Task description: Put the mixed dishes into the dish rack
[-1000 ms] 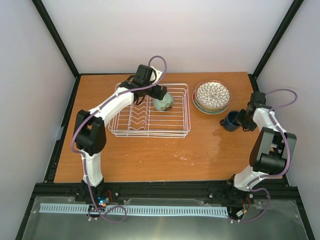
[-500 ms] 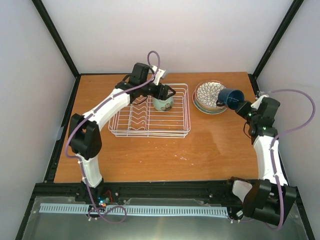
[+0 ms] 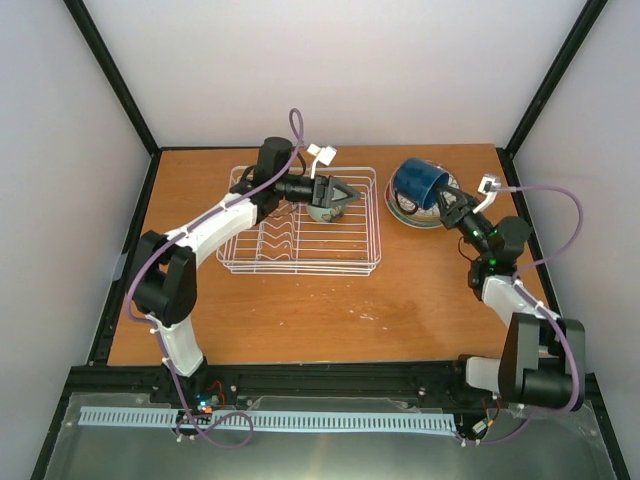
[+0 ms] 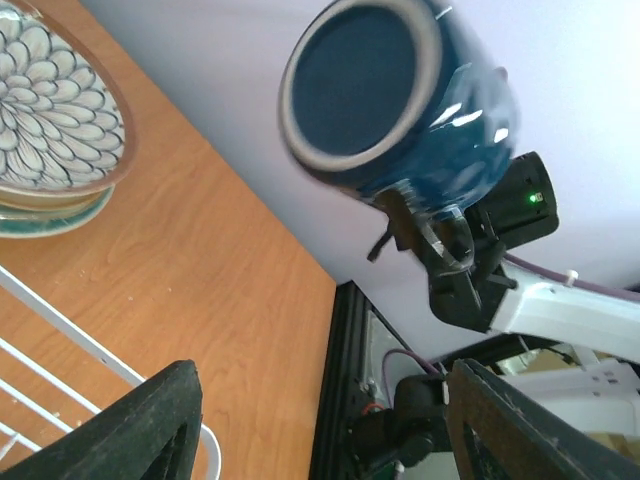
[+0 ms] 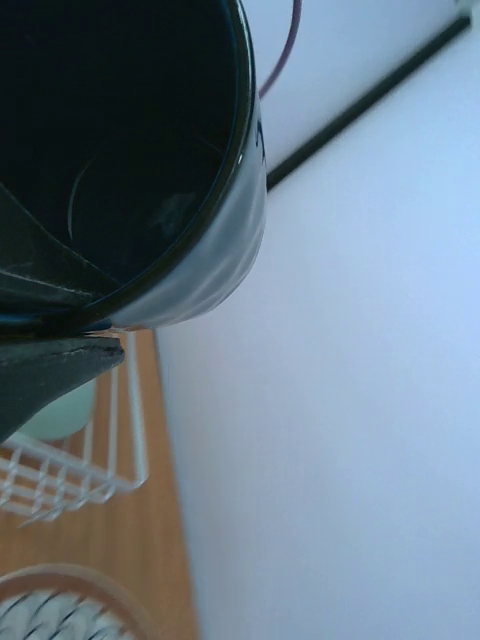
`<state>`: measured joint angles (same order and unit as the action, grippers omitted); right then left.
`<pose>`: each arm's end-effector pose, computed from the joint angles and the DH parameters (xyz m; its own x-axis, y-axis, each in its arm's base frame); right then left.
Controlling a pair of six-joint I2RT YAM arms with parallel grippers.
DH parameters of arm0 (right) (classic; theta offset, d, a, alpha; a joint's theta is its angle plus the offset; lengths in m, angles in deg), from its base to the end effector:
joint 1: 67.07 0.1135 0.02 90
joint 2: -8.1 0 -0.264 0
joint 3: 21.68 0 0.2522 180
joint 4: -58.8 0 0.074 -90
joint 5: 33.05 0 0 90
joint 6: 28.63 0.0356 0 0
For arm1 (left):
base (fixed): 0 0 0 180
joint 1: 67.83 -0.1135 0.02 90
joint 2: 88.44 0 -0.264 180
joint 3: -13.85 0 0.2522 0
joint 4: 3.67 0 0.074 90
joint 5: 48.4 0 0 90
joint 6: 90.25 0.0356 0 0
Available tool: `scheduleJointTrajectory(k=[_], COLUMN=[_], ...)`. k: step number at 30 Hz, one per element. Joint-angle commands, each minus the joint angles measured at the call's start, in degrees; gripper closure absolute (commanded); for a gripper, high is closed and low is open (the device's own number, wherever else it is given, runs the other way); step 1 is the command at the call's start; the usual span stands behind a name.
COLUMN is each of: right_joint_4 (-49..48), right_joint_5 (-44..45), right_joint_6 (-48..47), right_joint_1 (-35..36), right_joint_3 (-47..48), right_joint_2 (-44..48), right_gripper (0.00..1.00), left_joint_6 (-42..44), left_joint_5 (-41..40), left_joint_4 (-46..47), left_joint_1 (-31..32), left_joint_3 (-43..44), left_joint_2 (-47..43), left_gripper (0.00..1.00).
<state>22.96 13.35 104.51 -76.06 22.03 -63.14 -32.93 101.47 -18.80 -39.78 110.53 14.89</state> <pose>0.2581 -0.0160 0.2613 -0.2793 0.5455 -0.7902 -0.5068 0.6152 0.6039 0.3533 -0.2231 0.3071 -0.7858 0.1116 -0.6083 0.6185 0.1492 -0.7715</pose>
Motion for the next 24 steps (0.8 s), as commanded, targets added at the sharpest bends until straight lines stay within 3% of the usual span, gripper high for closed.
scheduleJointTrajectory(k=[1,5,13,24], right_joint_4=[-32.62,-46.31,-46.39,-37.31], right_joint_5=[-0.76,0.69,4.12,13.01], right_joint_6=[8.30,12.78,2.39,-17.05], right_joint_1=[3.56,7.15,15.89,24.75], right_joint_3=[0.75,3.76,8.28,11.39], right_joint_2=[-6.15,-16.54,-22.63,-20.01], right_gripper=[0.97,0.97,0.97,0.97], left_joint_6=[-11.35,-14.72,-19.27,-21.29], left_joint_5=[5.23,5.05,5.67,5.32], left_joint_4=[13.04,17.58,23.87,26.19], left_joint_1=[-0.21,-0.24,-0.24,-0.19], left_joint_3=[-4.13,-6.32,-7.25,-9.65], left_joint_2=[-2.63,-4.68,-7.12,-7.25], left_gripper=[0.33,0.35,0.39,0.42])
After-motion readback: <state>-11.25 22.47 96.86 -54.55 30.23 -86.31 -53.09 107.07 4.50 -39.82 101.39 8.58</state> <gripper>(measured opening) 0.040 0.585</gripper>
